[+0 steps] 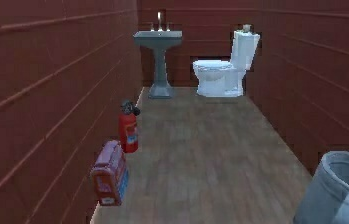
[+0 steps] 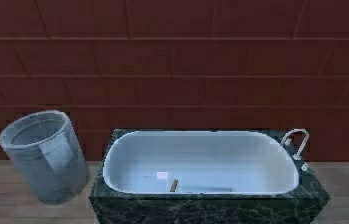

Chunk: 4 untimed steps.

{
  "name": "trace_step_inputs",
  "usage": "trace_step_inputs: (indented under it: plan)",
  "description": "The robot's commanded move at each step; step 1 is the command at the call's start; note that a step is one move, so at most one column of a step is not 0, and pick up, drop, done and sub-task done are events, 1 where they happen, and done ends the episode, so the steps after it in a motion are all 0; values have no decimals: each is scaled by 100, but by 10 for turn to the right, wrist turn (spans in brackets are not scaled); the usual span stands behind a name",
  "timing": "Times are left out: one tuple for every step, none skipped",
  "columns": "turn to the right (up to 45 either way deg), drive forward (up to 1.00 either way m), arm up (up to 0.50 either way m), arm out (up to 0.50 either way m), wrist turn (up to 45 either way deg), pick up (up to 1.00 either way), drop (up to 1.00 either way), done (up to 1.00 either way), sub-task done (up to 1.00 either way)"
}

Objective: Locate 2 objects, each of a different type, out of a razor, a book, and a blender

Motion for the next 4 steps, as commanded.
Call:
trace_step_inputs:
  plan:
    - [0, 95, 0, 0, 0, 0, 0, 0, 0]
    - [0, 100, 0, 0, 0, 0, 0, 0, 0]
    - [-30, 0, 0, 0, 0, 0, 0, 0, 0]
    - [0, 60, 0, 0, 0, 0, 0, 0, 0]
